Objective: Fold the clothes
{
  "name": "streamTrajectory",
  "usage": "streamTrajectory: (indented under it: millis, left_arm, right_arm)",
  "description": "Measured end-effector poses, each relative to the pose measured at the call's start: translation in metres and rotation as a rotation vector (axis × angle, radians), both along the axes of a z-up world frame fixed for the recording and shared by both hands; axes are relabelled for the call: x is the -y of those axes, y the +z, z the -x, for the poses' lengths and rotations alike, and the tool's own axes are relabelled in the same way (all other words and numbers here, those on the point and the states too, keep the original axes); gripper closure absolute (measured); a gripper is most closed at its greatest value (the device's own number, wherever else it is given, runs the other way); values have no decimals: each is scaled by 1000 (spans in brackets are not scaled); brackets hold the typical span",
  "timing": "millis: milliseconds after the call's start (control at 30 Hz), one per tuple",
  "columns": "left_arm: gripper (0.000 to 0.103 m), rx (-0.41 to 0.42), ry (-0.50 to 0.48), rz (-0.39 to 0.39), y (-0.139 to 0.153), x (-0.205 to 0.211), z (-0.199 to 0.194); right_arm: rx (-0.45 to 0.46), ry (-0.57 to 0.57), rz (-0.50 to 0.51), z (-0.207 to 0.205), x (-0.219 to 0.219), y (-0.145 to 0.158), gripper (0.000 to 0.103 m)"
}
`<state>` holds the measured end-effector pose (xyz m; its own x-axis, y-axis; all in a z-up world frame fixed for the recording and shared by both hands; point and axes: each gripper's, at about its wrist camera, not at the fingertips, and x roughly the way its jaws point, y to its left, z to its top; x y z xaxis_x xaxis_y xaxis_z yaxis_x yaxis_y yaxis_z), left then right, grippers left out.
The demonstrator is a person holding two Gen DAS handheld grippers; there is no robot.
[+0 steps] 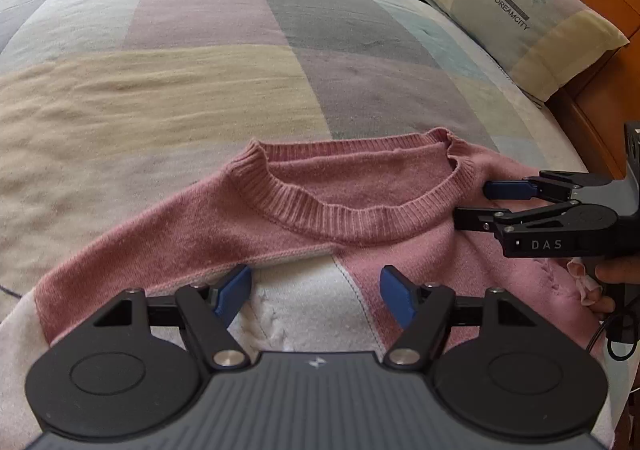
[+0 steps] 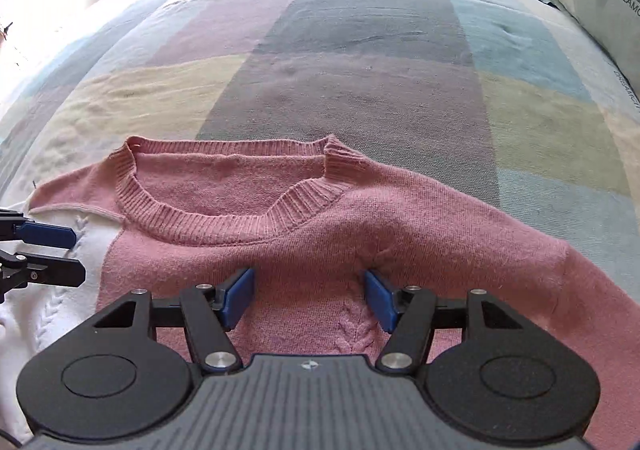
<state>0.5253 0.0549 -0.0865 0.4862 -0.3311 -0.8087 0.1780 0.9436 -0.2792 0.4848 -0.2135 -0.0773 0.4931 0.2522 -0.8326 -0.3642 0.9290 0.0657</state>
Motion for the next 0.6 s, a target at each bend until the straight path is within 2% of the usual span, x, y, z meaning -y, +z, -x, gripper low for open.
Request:
streamTrajectory:
  millis: [33, 100, 133, 233, 367, 467, 533, 600]
  left_arm:
    - [32, 8, 10, -9, 0, 1, -12]
    - [32, 24, 30, -24, 0, 1, -36]
    - [32, 19, 48, -5, 2, -2, -45]
    - [33, -29, 72, 47, 14, -8, -47]
    - [30, -15, 5, 94, 26, -10, -6]
    - [31, -121, 10, 50, 3, -13, 19]
    - [28, -69, 5, 58, 3, -16, 37]
    - [28, -71, 8, 49, 5, -15, 42]
  right_arm:
    - [15, -3, 5, -6, -3, -1, 25]
    - [17, -24, -11, -21, -4, -1, 17]
    - [17, -34, -18, -28, -5, -1, 12]
    - [5, -56, -45, -43, -5, 2, 12]
    - [-78, -38, -102, -24, 3, 17, 13]
    - [-147, -33, -128, -6, 8, 22, 13]
    - [-162, -31, -102, 25, 12, 12, 11]
    - [-177, -13, -65, 56, 14, 5, 10]
